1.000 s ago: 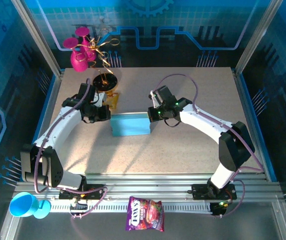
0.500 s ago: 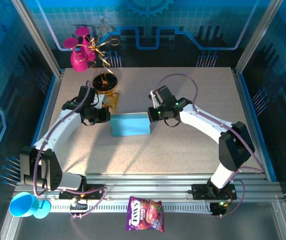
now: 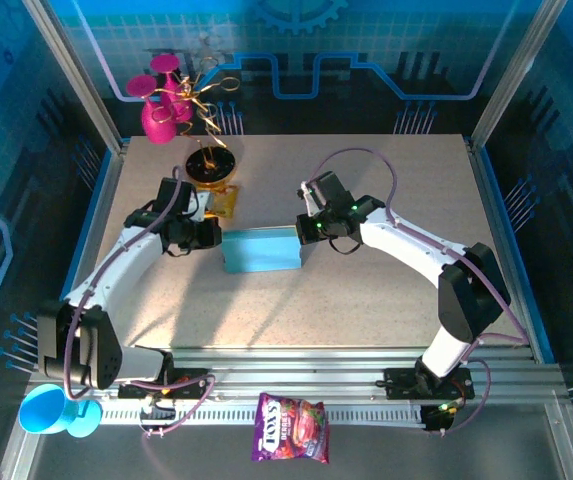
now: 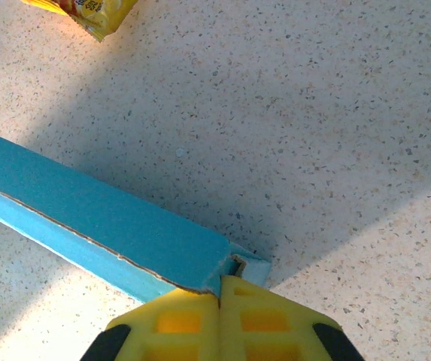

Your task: Fold the paper box

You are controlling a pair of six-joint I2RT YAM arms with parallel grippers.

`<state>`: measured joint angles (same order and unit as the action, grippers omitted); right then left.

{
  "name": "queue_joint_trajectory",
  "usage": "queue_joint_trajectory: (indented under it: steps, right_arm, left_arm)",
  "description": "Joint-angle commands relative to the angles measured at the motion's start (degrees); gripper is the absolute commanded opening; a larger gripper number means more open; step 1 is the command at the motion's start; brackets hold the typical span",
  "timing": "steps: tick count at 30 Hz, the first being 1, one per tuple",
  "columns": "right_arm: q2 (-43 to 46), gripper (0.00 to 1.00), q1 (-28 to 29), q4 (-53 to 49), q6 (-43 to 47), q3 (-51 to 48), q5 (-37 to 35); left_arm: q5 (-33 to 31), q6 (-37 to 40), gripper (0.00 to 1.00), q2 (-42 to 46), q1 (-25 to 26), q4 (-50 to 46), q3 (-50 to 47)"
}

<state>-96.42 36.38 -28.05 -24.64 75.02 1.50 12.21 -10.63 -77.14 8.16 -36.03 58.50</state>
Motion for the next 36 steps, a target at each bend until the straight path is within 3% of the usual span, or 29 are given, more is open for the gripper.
queue_joint_trajectory:
  steps: [1, 22, 36]
  right_arm:
    - [-0.41, 0.07, 1.5, -7.27, -0.85, -0.16, 1.95]
    - [2.52, 0.4, 0.03, -8.78, -8.49, 2.09, 9.87]
    - [7.69, 0.5, -1.19, -5.81, -16.9, -0.26, 12.62]
  left_arm:
    - [-1.91, 0.06, 0.0, 0.57, 0.87, -3.45, -1.98]
    - [-4.47, -1.29, 0.0, -1.12, 3.34, -3.41, -1.28]
    - [-5.87, -3.78, 0.0, -0.36, 4.58, -2.54, -2.33]
